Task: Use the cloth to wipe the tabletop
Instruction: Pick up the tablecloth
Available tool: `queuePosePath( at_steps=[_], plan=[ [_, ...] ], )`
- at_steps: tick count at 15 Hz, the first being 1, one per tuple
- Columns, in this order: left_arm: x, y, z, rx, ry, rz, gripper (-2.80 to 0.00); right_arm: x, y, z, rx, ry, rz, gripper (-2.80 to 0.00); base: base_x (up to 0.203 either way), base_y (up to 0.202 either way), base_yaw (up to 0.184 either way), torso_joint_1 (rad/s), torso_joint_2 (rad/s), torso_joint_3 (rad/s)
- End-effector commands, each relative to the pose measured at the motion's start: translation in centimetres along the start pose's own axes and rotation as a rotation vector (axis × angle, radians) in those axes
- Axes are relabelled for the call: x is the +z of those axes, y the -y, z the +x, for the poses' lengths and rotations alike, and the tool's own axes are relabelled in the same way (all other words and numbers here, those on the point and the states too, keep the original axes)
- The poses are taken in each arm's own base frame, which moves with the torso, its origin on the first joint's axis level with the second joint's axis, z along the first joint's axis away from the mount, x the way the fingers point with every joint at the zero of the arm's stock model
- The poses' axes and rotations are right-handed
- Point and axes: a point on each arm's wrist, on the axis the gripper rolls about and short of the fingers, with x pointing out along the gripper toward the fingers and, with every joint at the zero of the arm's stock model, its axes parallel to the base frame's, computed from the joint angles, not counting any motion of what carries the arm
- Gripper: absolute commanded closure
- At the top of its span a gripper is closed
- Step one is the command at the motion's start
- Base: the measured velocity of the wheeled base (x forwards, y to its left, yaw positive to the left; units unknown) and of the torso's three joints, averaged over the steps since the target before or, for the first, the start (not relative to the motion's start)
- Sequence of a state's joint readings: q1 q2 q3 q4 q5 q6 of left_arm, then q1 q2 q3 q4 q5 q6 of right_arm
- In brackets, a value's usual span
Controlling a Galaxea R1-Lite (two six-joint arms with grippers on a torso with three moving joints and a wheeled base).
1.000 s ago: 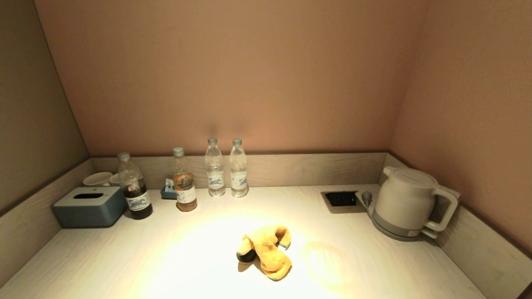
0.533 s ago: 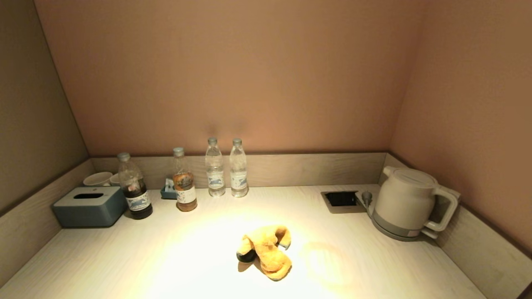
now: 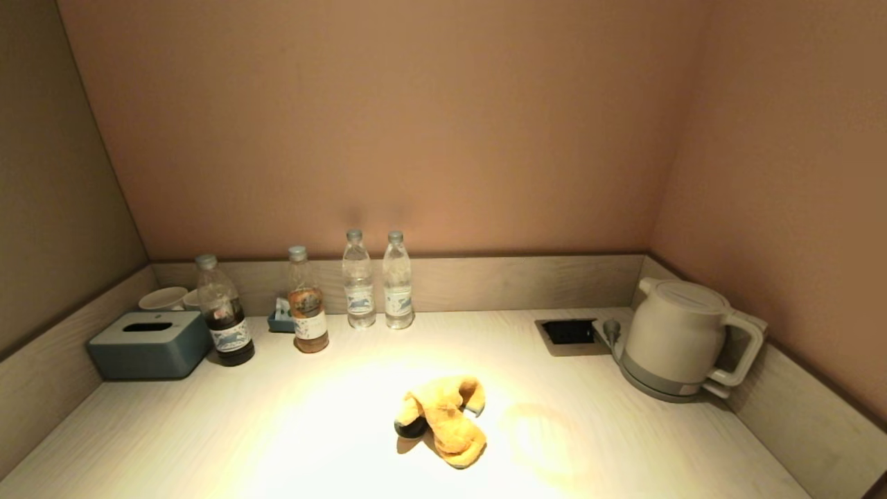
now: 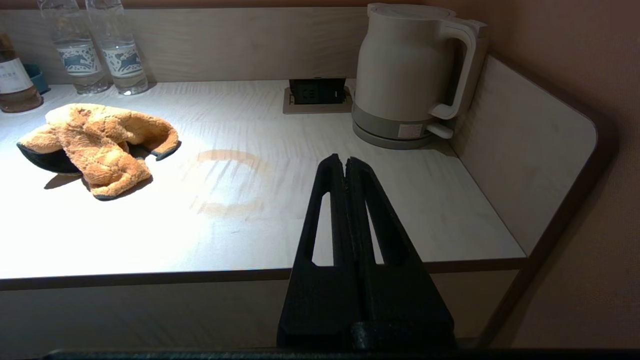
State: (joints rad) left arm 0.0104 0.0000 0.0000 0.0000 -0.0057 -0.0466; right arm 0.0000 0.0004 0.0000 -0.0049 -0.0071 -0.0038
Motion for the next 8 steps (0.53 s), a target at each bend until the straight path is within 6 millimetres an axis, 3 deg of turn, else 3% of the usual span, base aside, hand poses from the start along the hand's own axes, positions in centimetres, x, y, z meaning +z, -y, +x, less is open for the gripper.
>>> queuePosePath(
  at_steps=[1,4,6,8],
  plan=[
    [0.0,0.0,0.0,0.0,-0.002,-0.001,0.0,0.0,0.0,0.0,-0.005,-0.001,-0.004,0.0,0.0,0.0,0.0,0.0,0.0,0.0],
    [0.0,0.0,0.0,0.0,-0.002,-0.001,0.0,0.7,0.0,-0.2,-0.009,0.017,-0.024,0.0,0.0,0.0,0.0,0.0,0.0,0.0],
    [0.0,0.0,0.0,0.002,-0.001,-0.001,0.0,2.4,0.0,-0.9,-0.01,0.052,-0.035,0.0,0.0,0.0,0.0,0.0,0.0,0.0],
    [0.0,0.0,0.0,0.0,-0.002,-0.001,0.0,5.7,0.0,-2.1,-0.003,0.097,-0.039,0.0,0.0,0.0,0.0,0.0,0.0,0.0]
  ],
)
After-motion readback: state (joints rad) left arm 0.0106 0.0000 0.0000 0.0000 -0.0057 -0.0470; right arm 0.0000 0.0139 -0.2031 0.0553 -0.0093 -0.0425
